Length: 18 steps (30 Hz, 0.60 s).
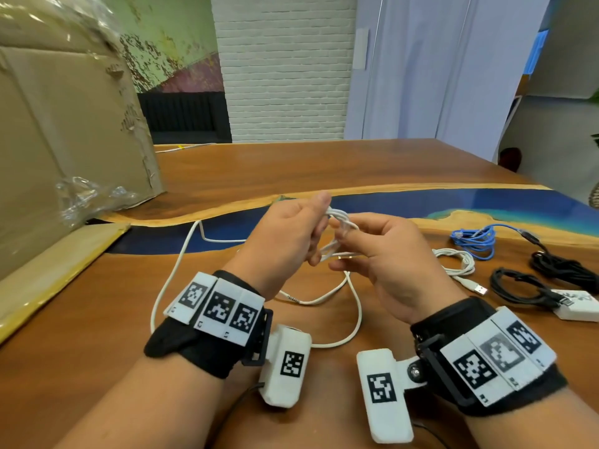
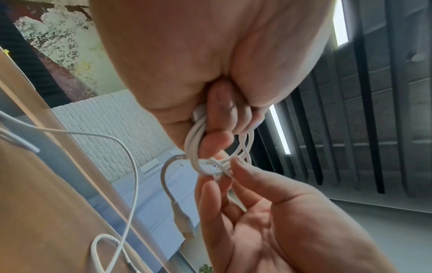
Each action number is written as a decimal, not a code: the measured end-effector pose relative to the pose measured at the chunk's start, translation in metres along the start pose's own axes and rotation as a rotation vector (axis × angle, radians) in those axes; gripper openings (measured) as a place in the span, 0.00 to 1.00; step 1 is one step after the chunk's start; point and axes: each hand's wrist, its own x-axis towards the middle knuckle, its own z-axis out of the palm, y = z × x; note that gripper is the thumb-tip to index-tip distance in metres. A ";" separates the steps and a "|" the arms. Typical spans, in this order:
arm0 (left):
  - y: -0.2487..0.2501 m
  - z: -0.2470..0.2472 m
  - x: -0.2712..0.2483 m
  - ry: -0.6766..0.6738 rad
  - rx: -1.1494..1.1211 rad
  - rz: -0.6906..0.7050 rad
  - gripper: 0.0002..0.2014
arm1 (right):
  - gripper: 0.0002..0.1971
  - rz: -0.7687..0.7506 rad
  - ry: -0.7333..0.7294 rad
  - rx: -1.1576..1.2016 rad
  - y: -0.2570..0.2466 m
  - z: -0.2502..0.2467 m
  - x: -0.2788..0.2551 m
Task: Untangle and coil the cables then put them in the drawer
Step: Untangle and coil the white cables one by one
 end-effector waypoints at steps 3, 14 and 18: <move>0.001 -0.005 0.002 0.050 -0.011 0.000 0.25 | 0.06 -0.077 0.119 -0.079 0.001 -0.001 0.000; -0.002 -0.021 0.008 0.274 0.079 -0.046 0.25 | 0.07 0.019 -0.046 0.112 -0.012 -0.006 0.000; 0.004 -0.027 0.005 0.231 -0.184 -0.168 0.25 | 0.06 -0.049 0.012 -0.013 -0.017 -0.023 0.002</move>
